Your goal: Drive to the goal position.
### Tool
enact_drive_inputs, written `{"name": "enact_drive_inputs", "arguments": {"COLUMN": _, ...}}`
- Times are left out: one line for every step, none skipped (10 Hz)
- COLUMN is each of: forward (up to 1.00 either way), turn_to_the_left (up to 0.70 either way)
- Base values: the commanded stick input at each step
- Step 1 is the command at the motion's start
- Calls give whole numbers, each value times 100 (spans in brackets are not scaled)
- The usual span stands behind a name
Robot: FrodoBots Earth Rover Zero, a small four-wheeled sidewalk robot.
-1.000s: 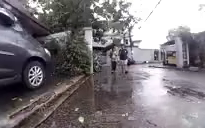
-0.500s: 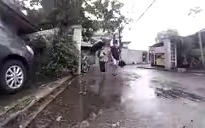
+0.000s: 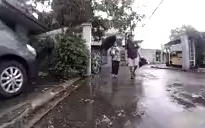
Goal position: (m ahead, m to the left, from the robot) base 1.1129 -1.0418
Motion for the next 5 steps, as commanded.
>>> {"name": "enact_drive_inputs", "arguments": {"forward": 0, "turn_to_the_left": 45}}
{"name": "enact_drive_inputs", "arguments": {"forward": 0, "turn_to_the_left": 45}}
{"name": "enact_drive_inputs", "arguments": {"forward": 0, "turn_to_the_left": 45}}
{"name": "enact_drive_inputs", "arguments": {"forward": 100, "turn_to_the_left": 22}}
{"name": "enact_drive_inputs", "arguments": {"forward": 100, "turn_to_the_left": 7}}
